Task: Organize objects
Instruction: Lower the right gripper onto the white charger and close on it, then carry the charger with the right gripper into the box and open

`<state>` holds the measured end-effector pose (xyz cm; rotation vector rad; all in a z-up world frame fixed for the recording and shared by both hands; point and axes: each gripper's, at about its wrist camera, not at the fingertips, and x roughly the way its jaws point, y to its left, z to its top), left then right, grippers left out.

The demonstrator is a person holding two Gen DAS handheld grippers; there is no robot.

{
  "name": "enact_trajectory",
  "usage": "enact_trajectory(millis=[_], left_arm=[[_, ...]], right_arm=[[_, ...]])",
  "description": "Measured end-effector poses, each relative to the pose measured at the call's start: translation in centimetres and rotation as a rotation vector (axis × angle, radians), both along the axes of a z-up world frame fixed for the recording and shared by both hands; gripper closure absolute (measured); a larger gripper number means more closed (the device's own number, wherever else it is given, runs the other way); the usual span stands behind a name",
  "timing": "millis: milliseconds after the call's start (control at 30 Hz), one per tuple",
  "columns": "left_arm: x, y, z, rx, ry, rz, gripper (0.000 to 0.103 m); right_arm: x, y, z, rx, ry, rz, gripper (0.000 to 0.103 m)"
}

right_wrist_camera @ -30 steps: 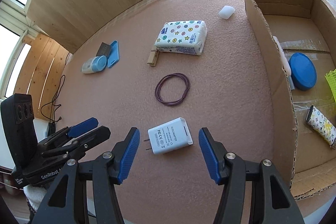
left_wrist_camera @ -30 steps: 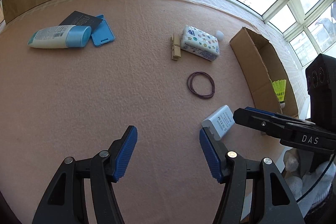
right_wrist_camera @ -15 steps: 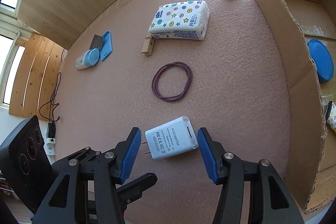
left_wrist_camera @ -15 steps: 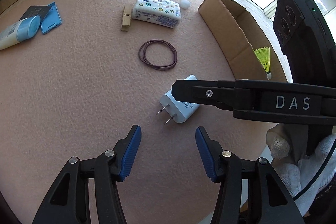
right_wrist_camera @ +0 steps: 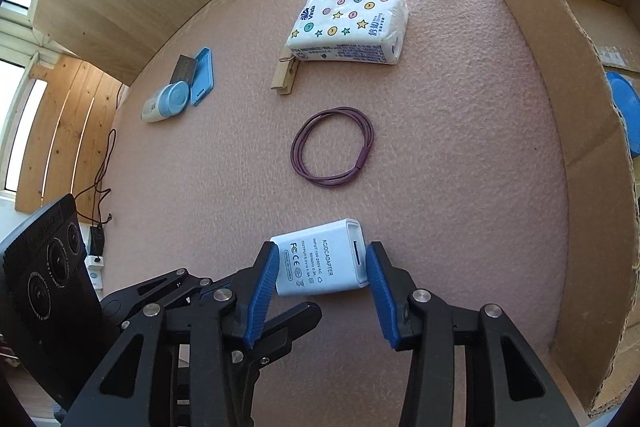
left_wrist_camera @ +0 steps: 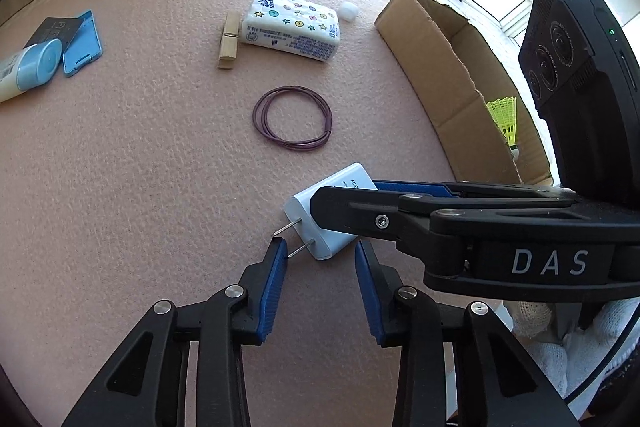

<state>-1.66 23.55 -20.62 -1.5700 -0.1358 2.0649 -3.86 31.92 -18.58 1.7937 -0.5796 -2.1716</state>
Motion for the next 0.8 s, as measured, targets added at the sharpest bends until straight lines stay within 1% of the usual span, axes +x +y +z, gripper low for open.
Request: enact_trajectory(millis=[100, 367, 700, 733, 800], left_arm=[[0.1, 0.1, 0.4, -0.003, 0.017, 0.003, 0.067], [0.6, 1.1, 1.9, 0.003, 0.057, -0.012, 0.067], [0.1, 3.1, 6.1, 0.009, 0.164, -0.070, 0.067], [-0.6, 3.0, 6.6, 0.012, 0.171, -0.077, 0.067], [-1.0, 4.2, 7.0, 0.016, 0.187, -0.093, 0.067]], right_arm=[[0.1, 0.0, 0.3, 0.002, 0.012, 0.006, 0.066], [0.4, 0.8, 1.3, -0.009, 0.045, -0.001, 0.067], [0.9, 3.6, 5.1, -0.010, 0.129, -0.040, 0.067], [1.0, 3.9, 5.5, -0.009, 0.137, -0.046, 0.067], [1.2, 4.8, 6.2, -0.009, 0.149, -0.061, 0.067]])
